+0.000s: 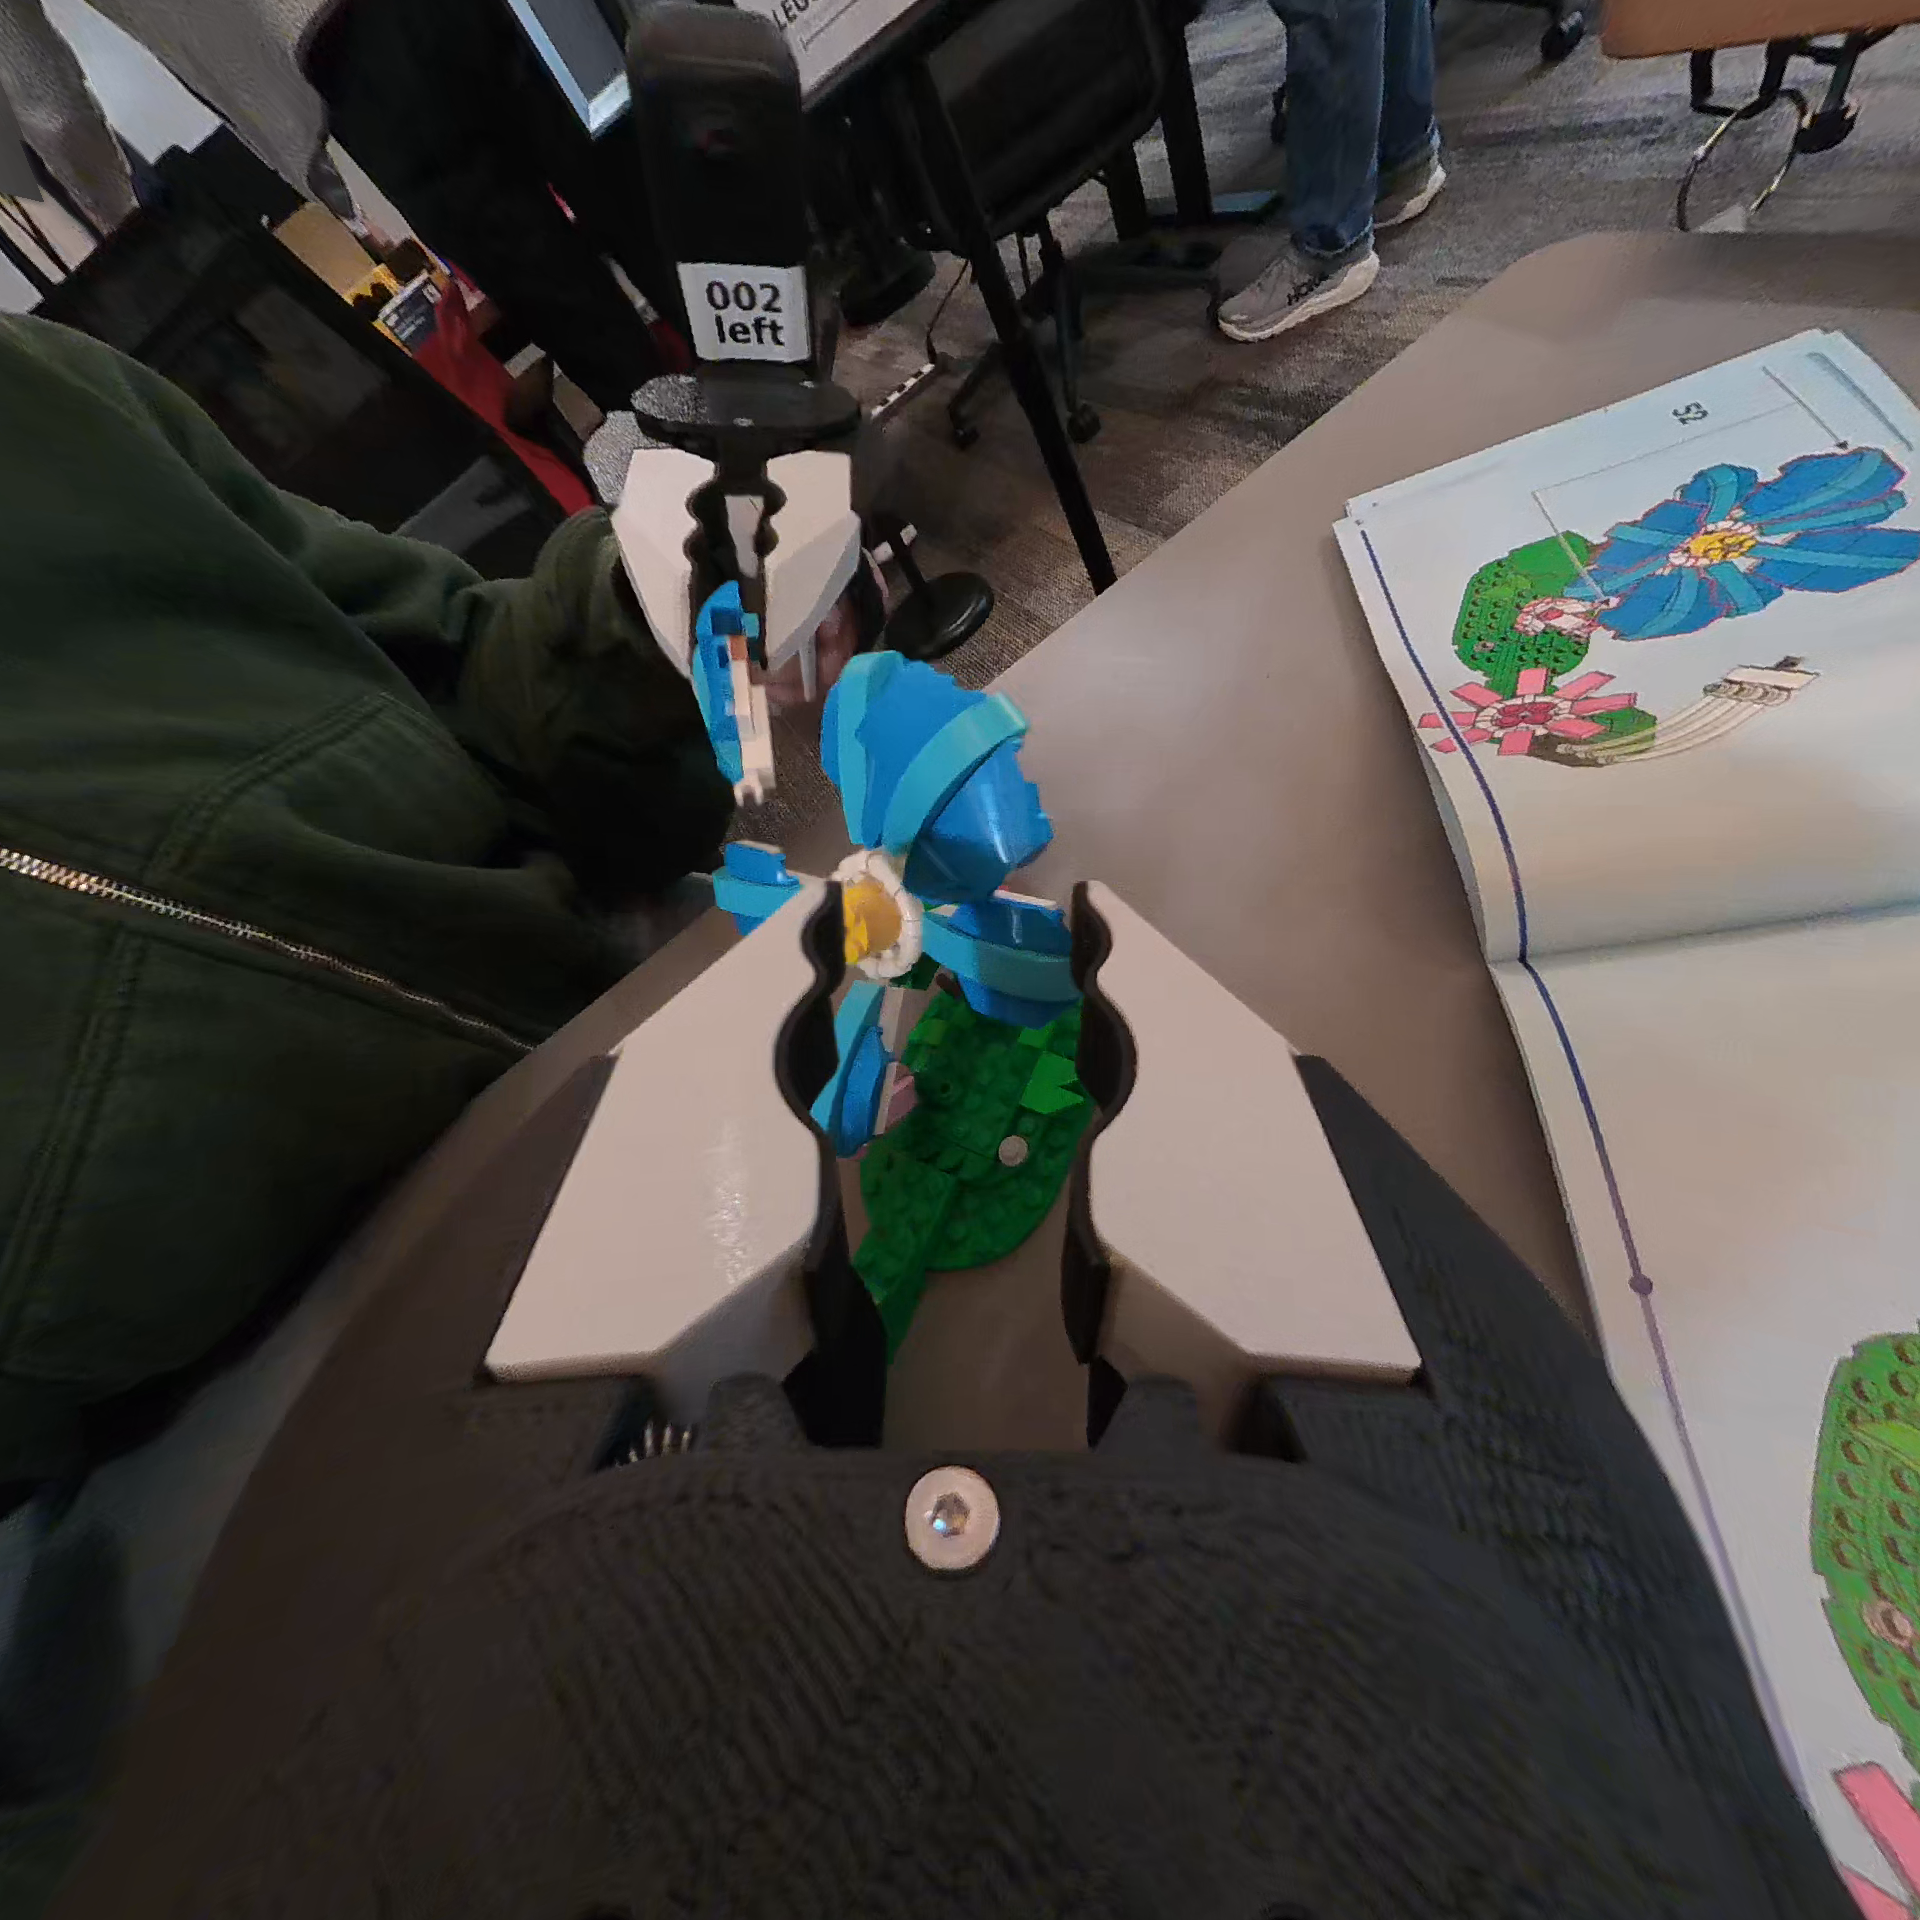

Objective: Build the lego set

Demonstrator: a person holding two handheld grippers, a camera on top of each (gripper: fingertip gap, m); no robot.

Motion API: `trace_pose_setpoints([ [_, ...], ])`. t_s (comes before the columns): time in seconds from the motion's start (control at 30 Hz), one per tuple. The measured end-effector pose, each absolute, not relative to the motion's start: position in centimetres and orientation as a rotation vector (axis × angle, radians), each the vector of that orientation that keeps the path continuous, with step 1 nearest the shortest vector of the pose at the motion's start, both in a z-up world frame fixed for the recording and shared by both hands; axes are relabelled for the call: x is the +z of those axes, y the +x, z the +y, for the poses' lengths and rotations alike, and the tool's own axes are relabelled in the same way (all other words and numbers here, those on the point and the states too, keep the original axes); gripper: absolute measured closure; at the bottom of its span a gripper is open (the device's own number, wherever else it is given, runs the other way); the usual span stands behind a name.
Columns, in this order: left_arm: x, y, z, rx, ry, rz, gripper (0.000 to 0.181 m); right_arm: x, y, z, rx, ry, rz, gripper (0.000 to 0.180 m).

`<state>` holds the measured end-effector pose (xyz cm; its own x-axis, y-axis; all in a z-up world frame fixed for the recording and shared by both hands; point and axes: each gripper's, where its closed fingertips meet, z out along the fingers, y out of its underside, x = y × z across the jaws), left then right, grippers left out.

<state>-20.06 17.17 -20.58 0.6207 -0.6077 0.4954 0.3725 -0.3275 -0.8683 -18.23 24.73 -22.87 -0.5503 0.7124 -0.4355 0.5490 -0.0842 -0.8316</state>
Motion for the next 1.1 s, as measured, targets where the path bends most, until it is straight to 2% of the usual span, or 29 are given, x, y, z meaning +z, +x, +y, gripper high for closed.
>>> trace_pose_setpoints([
  [0.1,-20.4,-20.3,16.8,-0.964,-1.609,0.212,0.168,-23.0,-17.3,24.7,1.692,-1.426,-2.042,0.151],
  [0.2,-19.9,-20.3,16.5,-0.925,-1.575,0.244,0.168,-23.1,-16.0,24.6,1.668,-1.455,-2.054,0.152],
  [0.23,-19.4,-20.2,16.4,-0.919,-1.548,0.262,0.168,-23.2,-15.7,24.9,1.638,-1.477,-2.046,0.150],
  [0.3,-18.0,-19.8,15.8,-0.906,-1.468,0.318,0.168,-22.7,-15.7,26.6,1.500,-1.509,-1.964,0.134],
  [0.37,-16.7,-19.3,15.4,-0.845,-1.399,0.377,0.168,-20.2,-15.7,26.9,1.417,-1.391,-1.895,0.131],
  [0.5,-14.6,-17.6,14.2,-0.693,-1.263,0.539,0.168,-15.0,-15.1,19.6,1.511,-1.004,-2.009,0.147],
  [0.67,-14.1,-15.7,13.3,-0.584,-1.236,0.673,0.168,-14.7,-15.1,13.9,1.346,-0.708,-2.200,0.157],
  [0.73,-14.0,-15.3,12.9,-0.591,-1.234,0.699,0.168,-14.7,-15.1,13.3,1.298,-0.641,-2.217,0.167],
  [0.83,-14.0,-15.4,12.7,-0.598,-1.243,0.685,0.168,-14.7,-15.2,13.1,1.273,-0.622,-2.220,0.167],
  [0.87,-13.7,-15.6,12.9,-0.596,-1.238,0.654,0.163,-14.6,-15.3,13.1,1.268,-0.618,-2.210,0.167],
  [0.93,-13.9,-15.3,13.0,-0.604,-1.264,0.658,0.138,-14.6,-15.3,13.1,1.260,-0.612,-2.202,0.167],
  [0.97,-14.2,-15.0,13.1,-0.609,-1.283,0.666,0.134,-14.6,-15.4,13.1,1.262,-0.613,-2.203,0.167],
  [1.03,-14.2,-14.7,13.1,-0.596,-1.280,0.685,0.139,-14.7,-15.4,12.9,1.261,-0.610,-2.211,0.167],
  [1.1,-14.1,-14.6,13.3,-0.574,-1.268,0.685,0.156,-14.7,-15.4,12.8,1.259,-0.606,-2.214,0.167],
])
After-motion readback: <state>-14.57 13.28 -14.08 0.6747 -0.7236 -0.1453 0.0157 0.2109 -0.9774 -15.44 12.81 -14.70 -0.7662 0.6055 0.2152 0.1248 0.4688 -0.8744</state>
